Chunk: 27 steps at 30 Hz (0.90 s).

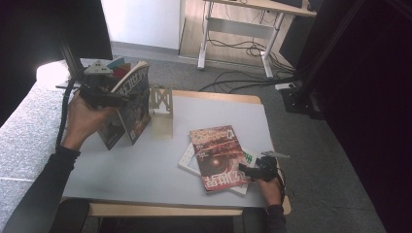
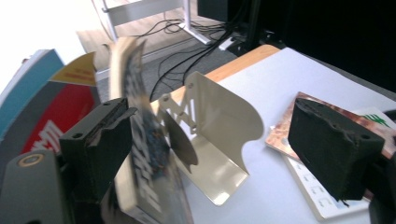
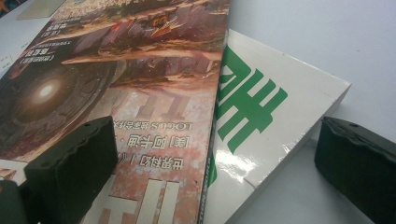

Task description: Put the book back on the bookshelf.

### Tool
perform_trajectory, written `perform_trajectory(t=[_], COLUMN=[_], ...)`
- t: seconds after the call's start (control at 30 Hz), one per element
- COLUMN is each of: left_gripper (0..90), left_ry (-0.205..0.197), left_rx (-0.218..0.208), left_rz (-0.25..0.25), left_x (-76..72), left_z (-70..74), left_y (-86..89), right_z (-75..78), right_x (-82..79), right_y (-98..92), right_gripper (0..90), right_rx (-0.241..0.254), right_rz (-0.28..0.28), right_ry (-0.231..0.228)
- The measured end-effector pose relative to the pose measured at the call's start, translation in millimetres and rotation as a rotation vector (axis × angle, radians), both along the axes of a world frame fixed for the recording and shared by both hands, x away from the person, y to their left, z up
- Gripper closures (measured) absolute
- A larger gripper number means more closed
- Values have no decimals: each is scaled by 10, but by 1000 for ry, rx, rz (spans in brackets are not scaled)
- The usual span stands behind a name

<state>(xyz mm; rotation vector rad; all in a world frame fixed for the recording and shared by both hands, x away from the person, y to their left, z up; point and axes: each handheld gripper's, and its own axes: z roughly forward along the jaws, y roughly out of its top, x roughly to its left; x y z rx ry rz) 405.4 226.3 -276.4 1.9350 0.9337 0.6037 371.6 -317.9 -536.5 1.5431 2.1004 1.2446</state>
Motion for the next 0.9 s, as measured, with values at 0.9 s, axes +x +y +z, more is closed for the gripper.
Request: perform_trajectory(t=[0.9], left_gripper=[0], left_ry=[54], left_rx=[-62], left_rz=[-129], left_x=[-279], left_z=[-655], left_y=[-128], right_z=[-1], right_x=[-2], right_y=[3], right_gripper=[0], right_rx=[0], right_rz=[-1], right_ry=[0])
